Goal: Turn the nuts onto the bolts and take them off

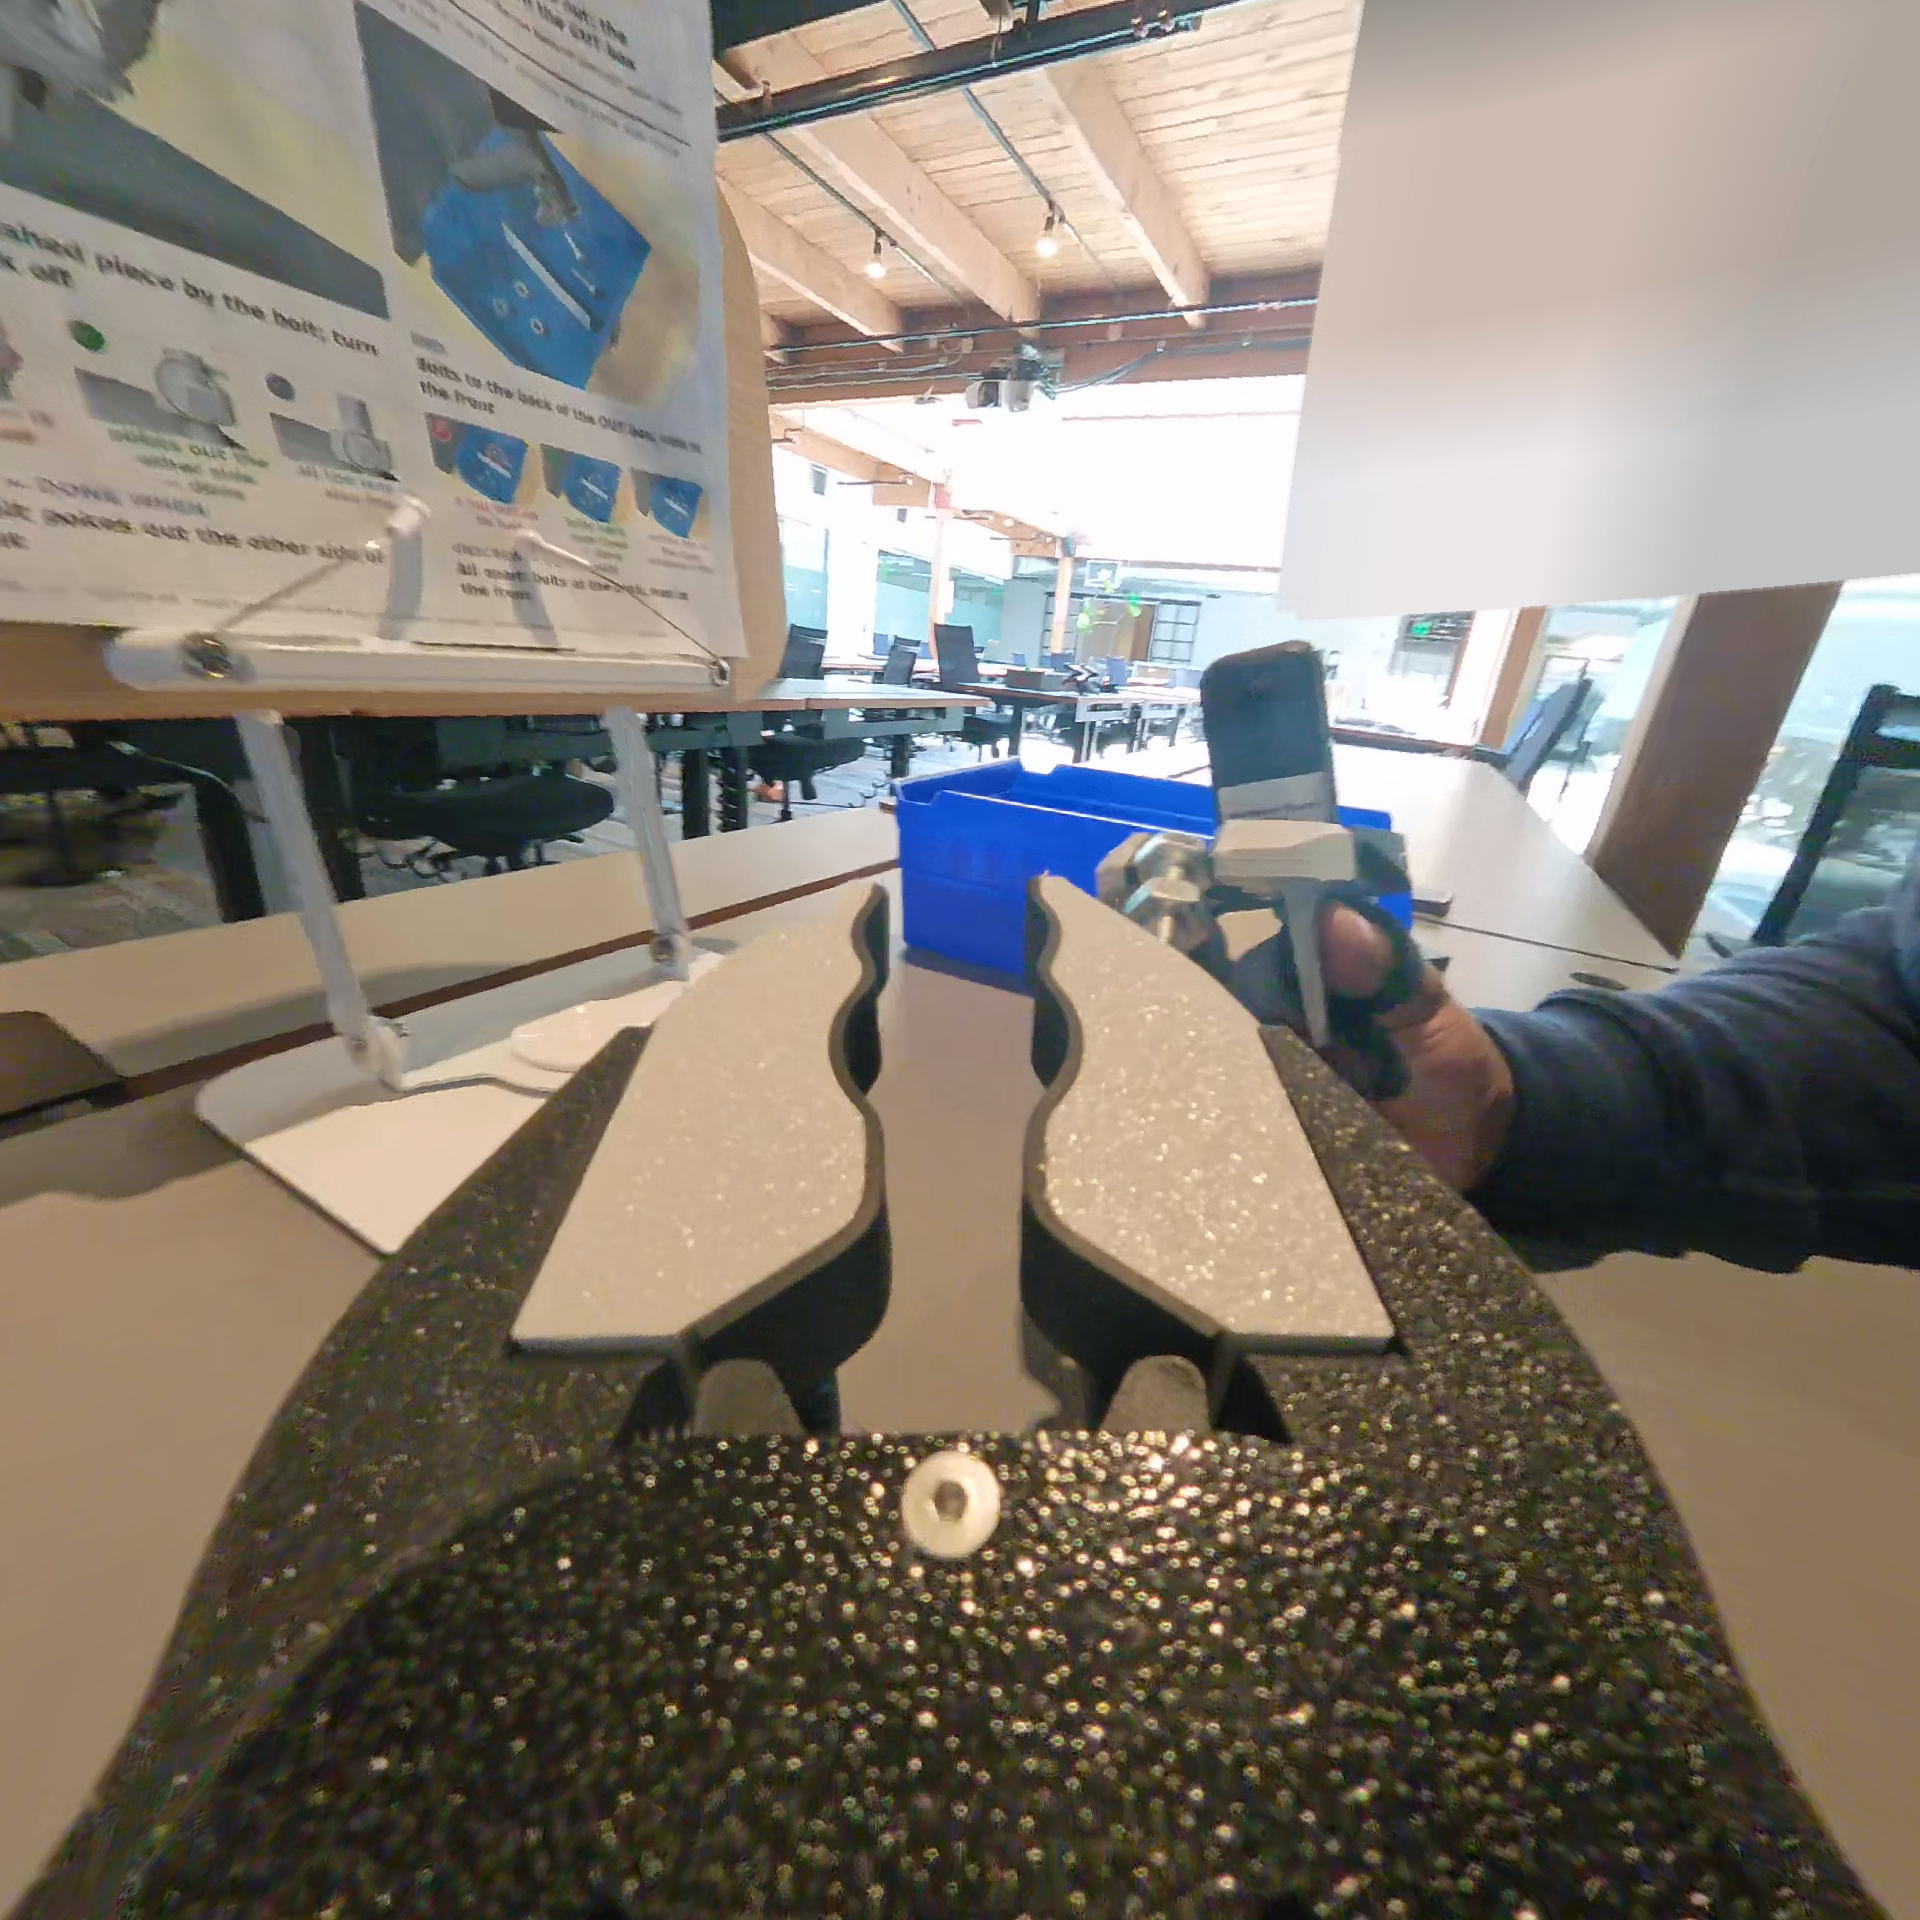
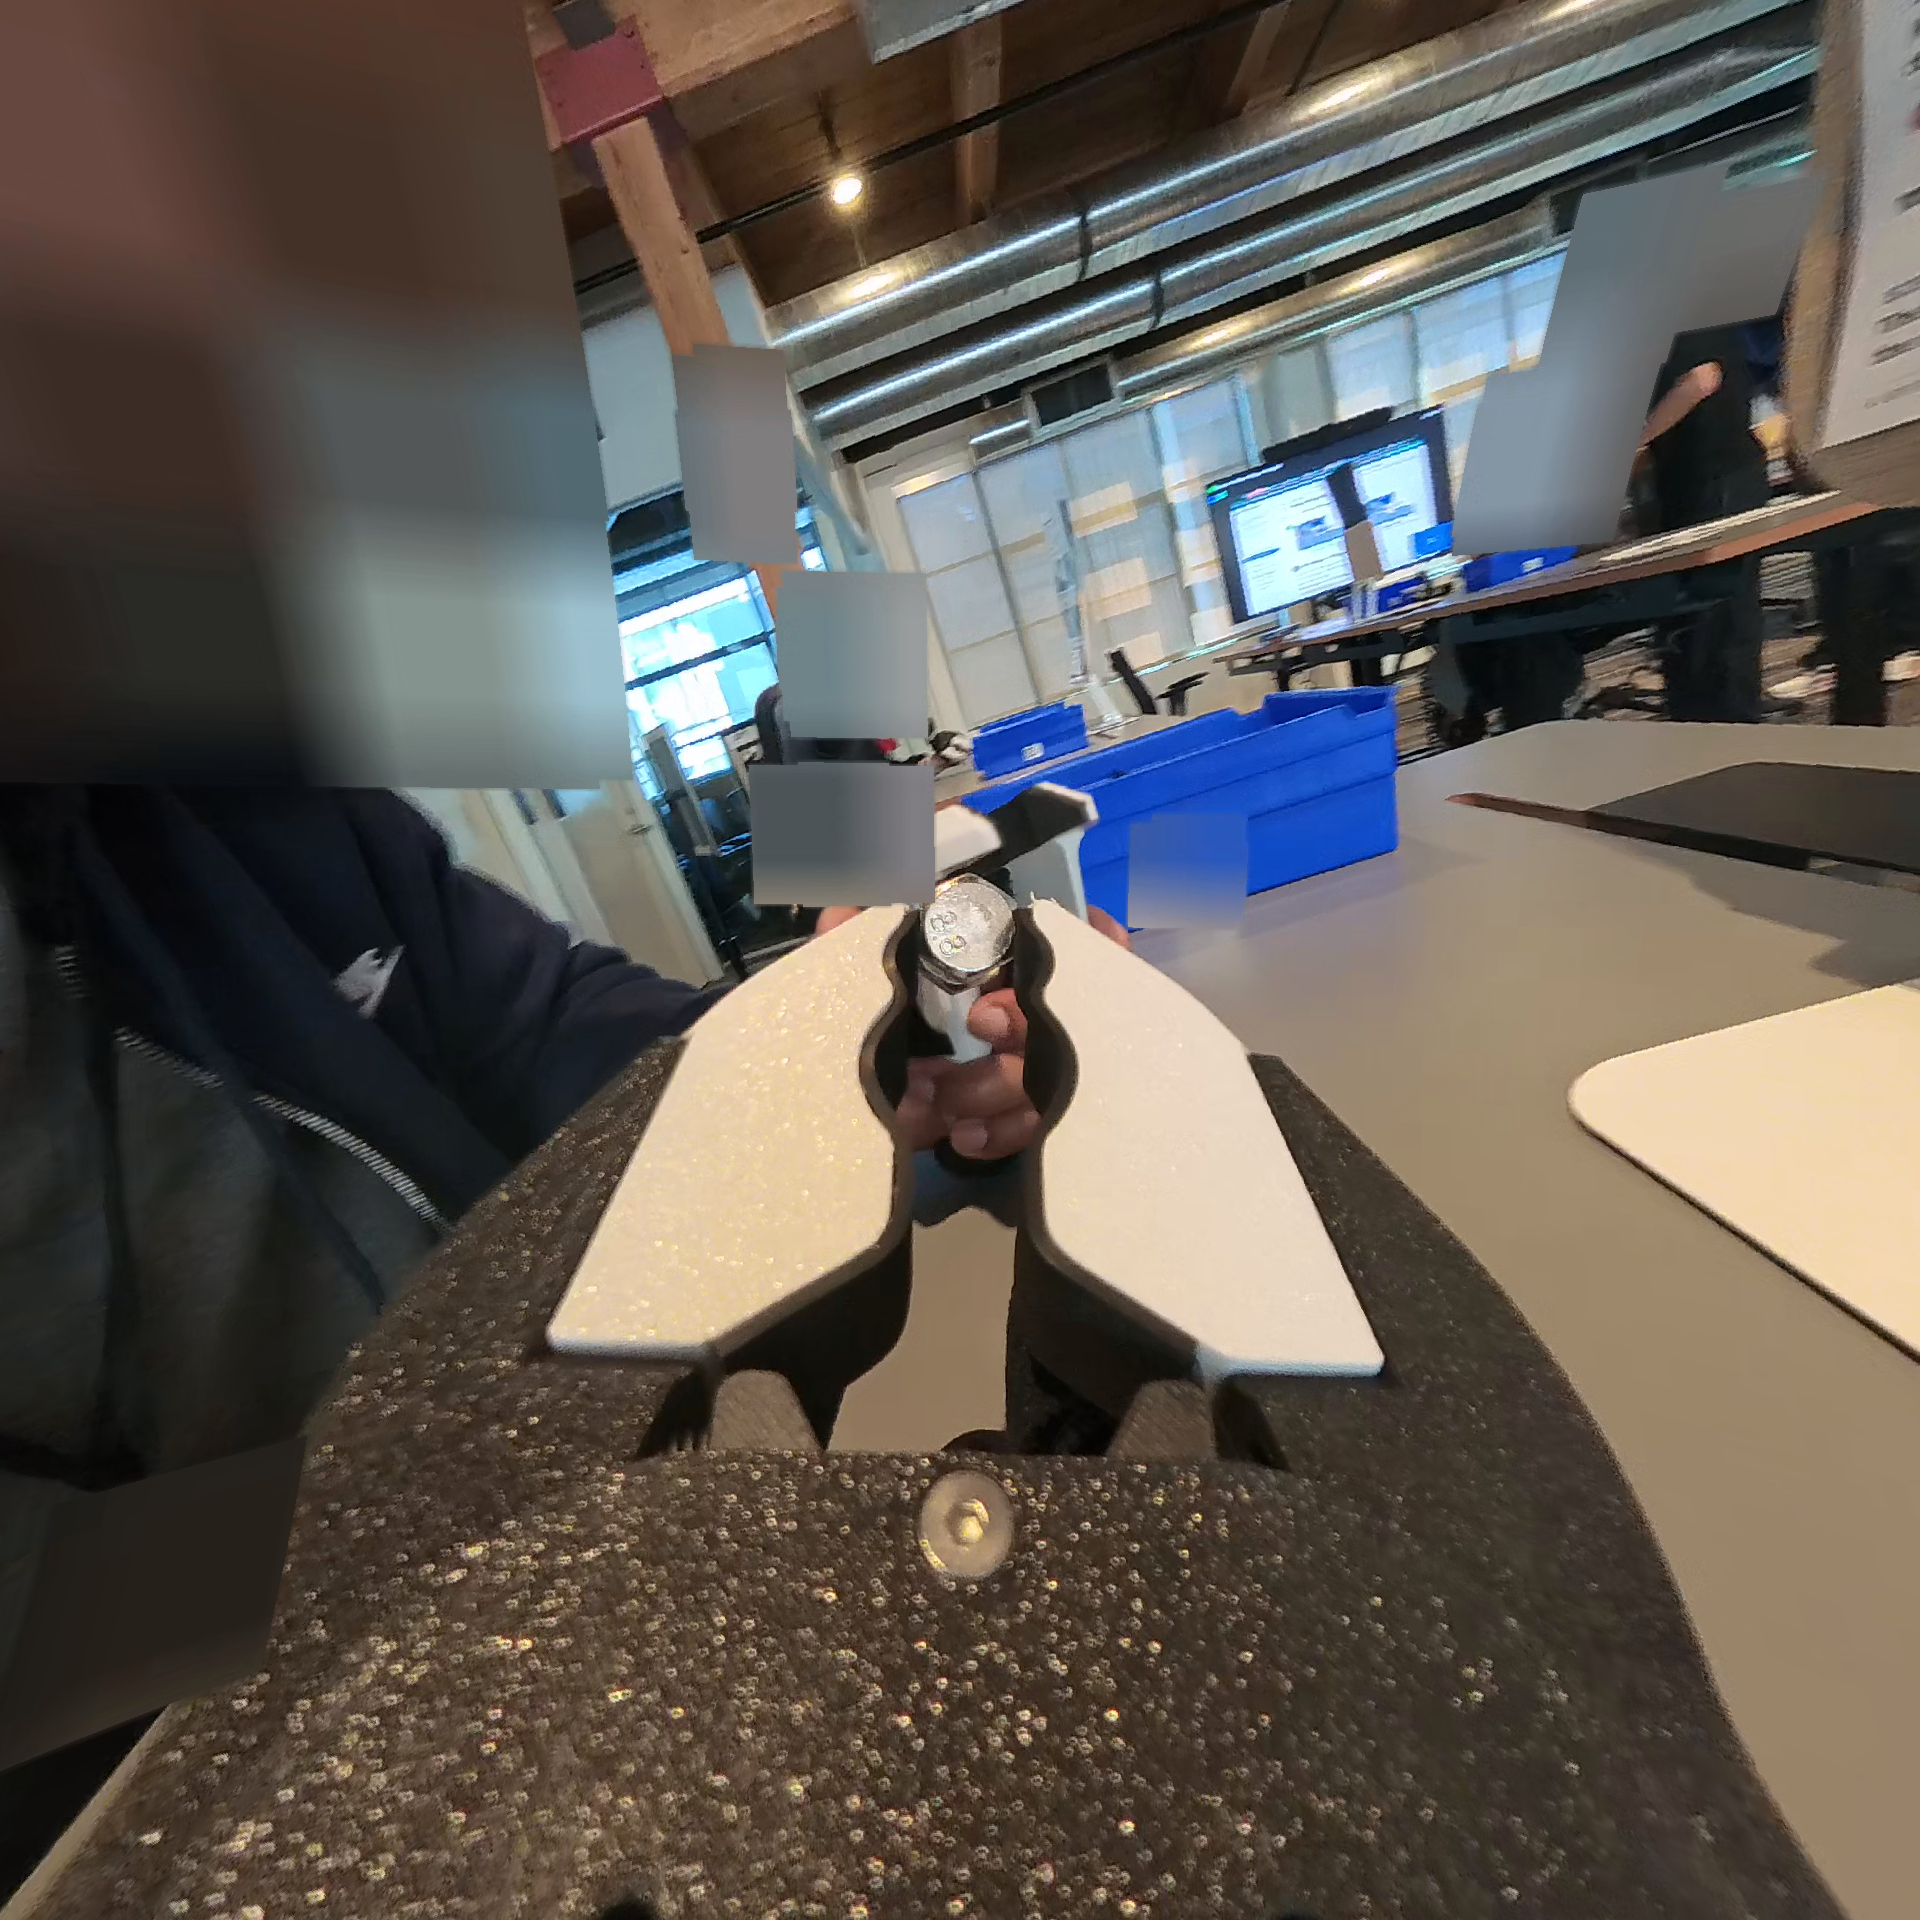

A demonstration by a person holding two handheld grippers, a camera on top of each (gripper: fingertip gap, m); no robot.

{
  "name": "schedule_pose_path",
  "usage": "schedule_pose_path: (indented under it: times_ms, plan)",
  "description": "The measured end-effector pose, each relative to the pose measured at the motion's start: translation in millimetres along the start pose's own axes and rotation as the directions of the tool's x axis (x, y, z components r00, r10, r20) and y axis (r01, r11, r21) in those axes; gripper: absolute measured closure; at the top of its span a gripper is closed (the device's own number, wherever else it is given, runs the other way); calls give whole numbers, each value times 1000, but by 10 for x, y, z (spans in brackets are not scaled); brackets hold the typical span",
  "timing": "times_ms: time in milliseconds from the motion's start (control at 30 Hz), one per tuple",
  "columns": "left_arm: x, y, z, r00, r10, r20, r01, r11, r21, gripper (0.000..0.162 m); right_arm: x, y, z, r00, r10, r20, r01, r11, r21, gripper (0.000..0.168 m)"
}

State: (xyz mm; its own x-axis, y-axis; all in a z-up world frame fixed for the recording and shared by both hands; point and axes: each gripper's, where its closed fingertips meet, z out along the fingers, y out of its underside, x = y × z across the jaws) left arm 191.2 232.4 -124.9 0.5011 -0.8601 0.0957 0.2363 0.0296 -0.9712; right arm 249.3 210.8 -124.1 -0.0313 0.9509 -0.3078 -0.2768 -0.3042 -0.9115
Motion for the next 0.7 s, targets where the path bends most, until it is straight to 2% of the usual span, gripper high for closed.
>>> schedule_pose_path:
  times_ms: [133, 300, 467, 700]
  plan:
    - [-170, -59, -54, 999, -1, 37, 0, 1000, 26, 139, 63, -42, 17, 999, -17, -43, 17, 1000, 10, 152]
    - [-225, -45, -47, 995, 86, 44, -88, 996, 36, 140, 123, -92, 107, 995, -65, -81, 66, 998, 15, 152]
    - [-460, -141, -22, 998, -49, 38, 42, 986, 160, 142, 342, -183, 163, 990, -69, -125, 75, 996, 40, 152]
    - [-542, -60, 275, 974, -174, -146, 191, 975, 113, 138, 535, -234, 154, 983, -113, -146, 118, 993, 23, 152]
